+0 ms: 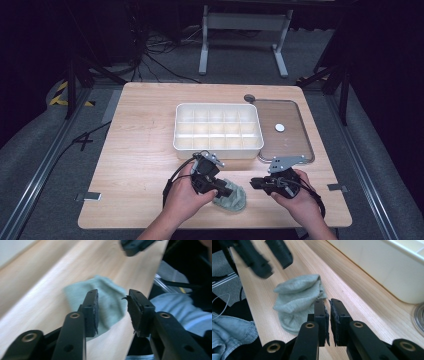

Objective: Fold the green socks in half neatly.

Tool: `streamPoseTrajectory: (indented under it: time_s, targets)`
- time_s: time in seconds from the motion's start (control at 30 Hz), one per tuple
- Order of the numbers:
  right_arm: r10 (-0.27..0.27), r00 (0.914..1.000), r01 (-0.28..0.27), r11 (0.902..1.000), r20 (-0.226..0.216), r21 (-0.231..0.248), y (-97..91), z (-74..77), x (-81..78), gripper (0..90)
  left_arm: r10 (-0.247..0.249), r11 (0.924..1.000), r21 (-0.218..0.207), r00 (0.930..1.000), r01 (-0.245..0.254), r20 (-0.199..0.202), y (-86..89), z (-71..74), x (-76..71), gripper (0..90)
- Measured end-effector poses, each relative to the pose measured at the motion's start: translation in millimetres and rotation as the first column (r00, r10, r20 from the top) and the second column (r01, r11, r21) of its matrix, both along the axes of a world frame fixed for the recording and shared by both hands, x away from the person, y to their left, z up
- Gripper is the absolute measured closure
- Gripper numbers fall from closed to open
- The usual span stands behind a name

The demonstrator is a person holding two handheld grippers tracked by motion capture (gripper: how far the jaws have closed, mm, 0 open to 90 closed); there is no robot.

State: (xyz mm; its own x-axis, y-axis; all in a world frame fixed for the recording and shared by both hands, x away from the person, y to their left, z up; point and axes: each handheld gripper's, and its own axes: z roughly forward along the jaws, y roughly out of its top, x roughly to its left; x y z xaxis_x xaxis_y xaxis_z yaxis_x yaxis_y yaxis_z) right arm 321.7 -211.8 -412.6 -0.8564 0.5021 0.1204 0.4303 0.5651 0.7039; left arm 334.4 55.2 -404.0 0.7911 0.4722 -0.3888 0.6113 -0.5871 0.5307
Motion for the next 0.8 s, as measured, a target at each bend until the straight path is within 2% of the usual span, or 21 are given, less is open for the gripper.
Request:
streamPoseTrajectory:
  time_s: [0.03,0.1,0.2,0.27,0.37,0.43,0.5,0.57,0.67,0.73,0.8]
  targets:
    - [0.007,1.0,-0.007,1.0,0.0,-0.001,2.0,1.0,-0.9,83.6,-0.008,0.9997,0.023,0.9998,0.009,-0.02,1.4,-2.2,0.8,64.4]
    - [0.027,0.9996,-0.027,0.9996,-0.007,-0.007,6.1,1.0,-1.9,83.8,-0.05,0.9952,0.082,0.997,0.055,-0.059,-2.5,-8.7,-1.0,61.1]
    - [0.039,0.9979,-0.041,0.9988,-0.052,-0.027,10.7,-4.2,-1.6,85.2,-0.096,0.9819,0.159,0.9939,0.103,-0.055,-14.2,-19.5,-6.5,60.2]
    - [0.055,0.9946,-0.06,0.9968,-0.088,-0.052,15.1,-11.5,-1.5,86.7,-0.109,0.9751,0.188,0.9926,0.118,-0.054,-19.5,-24.5,-7.0,65.6]
    - [0.084,0.9861,-0.098,0.9907,-0.143,-0.094,24.3,-25.7,-3.1,88.1,-0.125,0.9686,0.209,0.9902,0.135,-0.063,-23.8,-29.9,-7.9,76.6]
    - [0.089,0.9839,-0.107,0.9876,-0.155,-0.115,29.5,-32.8,-3.8,88.1,-0.12,0.9689,0.209,0.9905,0.132,-0.066,-26.3,-32.0,-10.0,84.3]
    - [0.096,0.9822,-0.115,0.9862,-0.161,-0.119,32.4,-36.7,-3.6,88.2,-0.126,0.9676,0.214,0.9907,0.134,-0.053,-27.6,-31.3,-10.9,87.0]
    - [0.098,0.9814,-0.122,0.9829,-0.165,-0.138,37.8,-43.2,-3.8,88.9,-0.135,0.9711,0.194,0.9902,0.139,-0.034,-29.4,-27.5,-13.0,87.4]
    - [0.099,0.9812,-0.123,0.9824,-0.166,-0.141,39.0,-44.2,-4.1,89.1,-0.153,0.9769,0.149,0.9882,0.153,-0.012,-32.7,-23.0,-16.0,87.6]
    - [0.098,0.9824,-0.121,0.9826,-0.159,-0.141,39.0,-44.6,-3.9,89.2,-0.166,0.9747,0.149,0.9859,0.167,-0.022,-37.2,-23.9,-18.4,87.6]
    - [0.095,0.9826,-0.118,0.9835,-0.16,-0.137,39.1,-45.0,-3.9,89.2,-0.19,0.9676,0.161,0.9808,0.195,-0.042,-41.2,-28.7,-19.3,87.5]
